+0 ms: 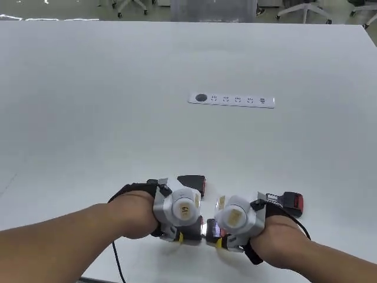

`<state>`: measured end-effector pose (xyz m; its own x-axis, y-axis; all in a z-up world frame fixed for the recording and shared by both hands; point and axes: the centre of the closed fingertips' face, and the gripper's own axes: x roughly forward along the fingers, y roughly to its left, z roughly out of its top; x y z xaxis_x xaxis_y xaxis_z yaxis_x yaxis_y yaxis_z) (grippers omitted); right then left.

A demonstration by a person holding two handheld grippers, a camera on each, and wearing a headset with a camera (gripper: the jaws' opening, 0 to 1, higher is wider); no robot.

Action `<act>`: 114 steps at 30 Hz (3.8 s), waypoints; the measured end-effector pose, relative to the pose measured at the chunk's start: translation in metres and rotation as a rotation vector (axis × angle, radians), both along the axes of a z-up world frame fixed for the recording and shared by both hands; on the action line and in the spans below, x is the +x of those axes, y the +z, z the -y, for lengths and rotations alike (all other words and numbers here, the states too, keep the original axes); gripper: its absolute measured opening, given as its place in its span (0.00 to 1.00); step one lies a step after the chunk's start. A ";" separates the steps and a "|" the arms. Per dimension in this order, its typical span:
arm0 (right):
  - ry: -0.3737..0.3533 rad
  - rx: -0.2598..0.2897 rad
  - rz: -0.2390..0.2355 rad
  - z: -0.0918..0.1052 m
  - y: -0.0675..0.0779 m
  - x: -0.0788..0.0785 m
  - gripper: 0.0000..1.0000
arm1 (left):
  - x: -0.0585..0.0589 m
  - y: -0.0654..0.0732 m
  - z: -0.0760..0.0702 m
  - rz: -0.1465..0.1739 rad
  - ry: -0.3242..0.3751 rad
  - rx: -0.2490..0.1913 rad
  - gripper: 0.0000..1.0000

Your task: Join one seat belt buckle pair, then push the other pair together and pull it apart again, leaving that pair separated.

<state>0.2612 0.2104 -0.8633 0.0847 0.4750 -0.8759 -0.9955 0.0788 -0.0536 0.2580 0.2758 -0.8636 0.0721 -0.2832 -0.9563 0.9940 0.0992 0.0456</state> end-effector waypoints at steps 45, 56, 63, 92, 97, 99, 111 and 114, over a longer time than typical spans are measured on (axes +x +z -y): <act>-0.171 0.056 0.107 0.110 0.042 0.064 0.36 | 0.107 0.050 -0.015 0.149 0.108 -0.018 0.40; -0.241 0.009 0.066 0.158 0.026 0.096 0.40 | 0.117 0.021 -0.017 0.112 0.037 0.008 0.43; -0.207 -0.036 -0.024 0.168 0.006 0.091 0.36 | 0.112 0.008 -0.024 0.098 -0.002 0.072 0.37; -0.137 -0.078 -0.043 0.165 -0.001 0.092 0.34 | 0.108 0.002 -0.025 0.053 -0.056 0.120 0.30; -0.102 -0.062 -0.024 0.141 0.001 0.091 0.34 | 0.107 0.001 -0.025 0.042 -0.066 0.128 0.30; -0.088 -0.041 -0.019 0.122 0.001 0.091 0.34 | 0.107 0.000 -0.025 0.040 -0.068 0.127 0.30; -0.042 0.027 -0.008 0.043 0.002 0.092 0.34 | 0.105 -0.001 -0.021 0.057 -0.117 0.190 0.30; -0.043 0.028 -0.006 0.031 0.002 0.094 0.34 | 0.106 -0.001 -0.022 0.053 -0.117 0.200 0.30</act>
